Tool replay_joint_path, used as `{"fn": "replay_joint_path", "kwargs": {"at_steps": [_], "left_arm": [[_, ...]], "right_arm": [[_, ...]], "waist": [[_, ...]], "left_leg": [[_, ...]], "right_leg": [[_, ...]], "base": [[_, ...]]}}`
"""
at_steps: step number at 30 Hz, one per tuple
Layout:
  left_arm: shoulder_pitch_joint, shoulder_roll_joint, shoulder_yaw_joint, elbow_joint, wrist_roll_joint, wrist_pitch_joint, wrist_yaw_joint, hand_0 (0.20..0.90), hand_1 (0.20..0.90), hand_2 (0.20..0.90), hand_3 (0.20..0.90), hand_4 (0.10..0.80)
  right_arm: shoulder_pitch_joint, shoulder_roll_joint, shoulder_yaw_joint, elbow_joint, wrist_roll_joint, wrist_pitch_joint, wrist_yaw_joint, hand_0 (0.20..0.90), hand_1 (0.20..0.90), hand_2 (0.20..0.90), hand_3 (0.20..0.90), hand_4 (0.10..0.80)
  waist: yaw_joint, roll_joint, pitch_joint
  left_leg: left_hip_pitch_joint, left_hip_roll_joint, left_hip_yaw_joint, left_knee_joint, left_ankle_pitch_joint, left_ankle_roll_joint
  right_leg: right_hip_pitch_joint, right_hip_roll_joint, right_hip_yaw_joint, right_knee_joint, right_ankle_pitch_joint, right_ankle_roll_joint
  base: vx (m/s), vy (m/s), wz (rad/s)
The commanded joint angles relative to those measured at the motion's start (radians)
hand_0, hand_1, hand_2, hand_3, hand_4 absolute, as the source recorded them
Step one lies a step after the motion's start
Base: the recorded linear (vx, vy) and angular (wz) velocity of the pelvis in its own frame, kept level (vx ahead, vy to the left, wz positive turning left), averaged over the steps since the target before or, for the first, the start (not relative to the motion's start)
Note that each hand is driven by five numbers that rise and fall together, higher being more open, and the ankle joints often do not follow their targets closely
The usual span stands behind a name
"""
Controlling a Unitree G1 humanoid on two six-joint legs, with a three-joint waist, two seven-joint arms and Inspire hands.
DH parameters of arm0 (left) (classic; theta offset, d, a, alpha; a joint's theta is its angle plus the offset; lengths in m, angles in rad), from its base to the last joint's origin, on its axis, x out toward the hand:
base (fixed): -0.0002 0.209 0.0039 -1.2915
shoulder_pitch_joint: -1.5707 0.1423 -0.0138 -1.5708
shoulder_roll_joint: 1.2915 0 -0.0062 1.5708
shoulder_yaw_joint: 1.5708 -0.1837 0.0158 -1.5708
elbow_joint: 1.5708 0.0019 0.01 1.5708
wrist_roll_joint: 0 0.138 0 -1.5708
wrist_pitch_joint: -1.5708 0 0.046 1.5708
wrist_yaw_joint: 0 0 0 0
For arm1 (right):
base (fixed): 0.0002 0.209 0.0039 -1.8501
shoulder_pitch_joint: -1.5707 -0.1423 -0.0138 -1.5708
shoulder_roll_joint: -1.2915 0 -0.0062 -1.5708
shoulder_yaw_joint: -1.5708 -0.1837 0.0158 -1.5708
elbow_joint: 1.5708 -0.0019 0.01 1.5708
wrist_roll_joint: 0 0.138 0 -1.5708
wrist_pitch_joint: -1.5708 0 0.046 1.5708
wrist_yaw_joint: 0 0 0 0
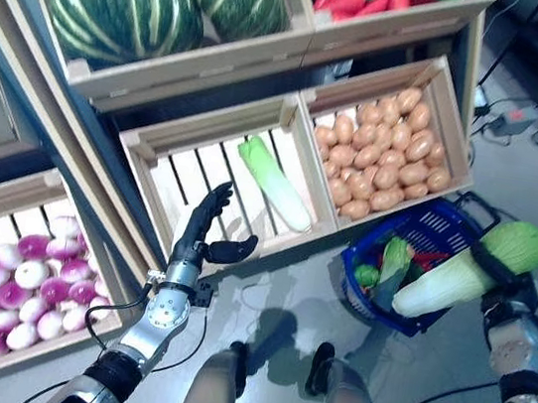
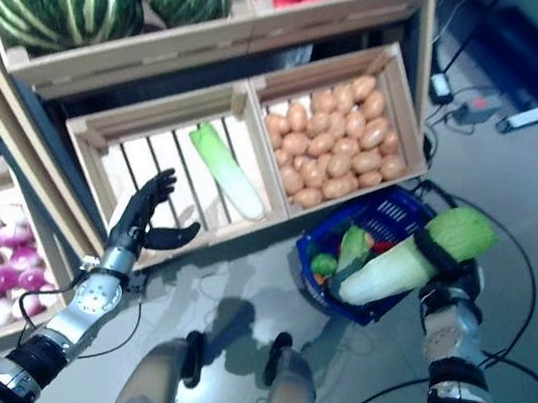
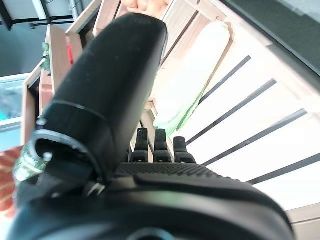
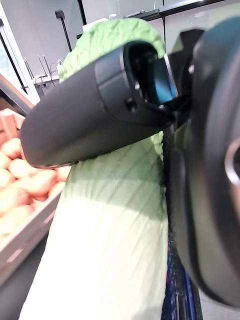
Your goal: Put vegetables into the basket
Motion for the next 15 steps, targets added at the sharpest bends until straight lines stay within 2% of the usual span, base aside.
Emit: {"fn": "replay_joint_path", "kwargs": {"at_steps": [1,6,14,15], "left_arm": [[-0.031,0.022,-0.021,-0.142,0.030,-0.157,0.053,0.900,0.900,0.900,0.900,0.800],[-0.071,0.038,-0.052,-0.198,0.038,-0.168,0.118,0.900,0.900,0.900,0.900,0.800],[-0.131,0.051,-0.067,-0.233,0.034,-0.181,0.155,0.900,0.900,0.900,0.900,0.800],[-0.141,0.052,-0.070,-0.238,0.038,-0.181,0.158,0.900,0.900,0.900,0.900,0.800]], "right_arm": [[-0.112,-0.117,-0.022,0.022,-0.025,-0.113,-0.031,0.300,0.300,0.300,0.300,0.400],[-0.226,-0.174,0.008,0.092,-0.072,-0.105,-0.056,0.300,0.300,0.300,0.300,0.400],[-0.340,-0.215,0.067,0.148,-0.087,-0.062,-0.031,0.300,0.300,0.300,0.300,0.400],[-0.351,-0.217,0.074,0.158,-0.102,-0.058,-0.042,0.900,0.900,0.900,0.900,0.800]], "waist": [[0.009,0.013,-0.028],[0.000,0.046,0.001],[-0.016,0.076,0.019],[-0.018,0.079,0.020]], "left_leg": [[-0.044,-0.031,-0.005,0.142,-0.157,0.043],[-0.148,-0.047,-0.003,0.265,-0.194,0.054],[-0.269,-0.056,0.001,0.383,-0.228,0.070],[-0.280,-0.058,0.002,0.393,-0.231,0.072]], "right_leg": [[0.061,-0.023,0.011,0.035,-0.023,-0.021],[-0.052,-0.046,0.036,0.147,-0.055,-0.025],[-0.196,-0.044,0.079,0.256,-0.081,-0.036],[-0.211,-0.042,0.084,0.267,-0.083,-0.036]], "base": [[-0.077,-0.011,0.09],[-0.096,0.026,0.03],[-0.066,0.018,0.04],[-0.052,0.019,0.00]]}}
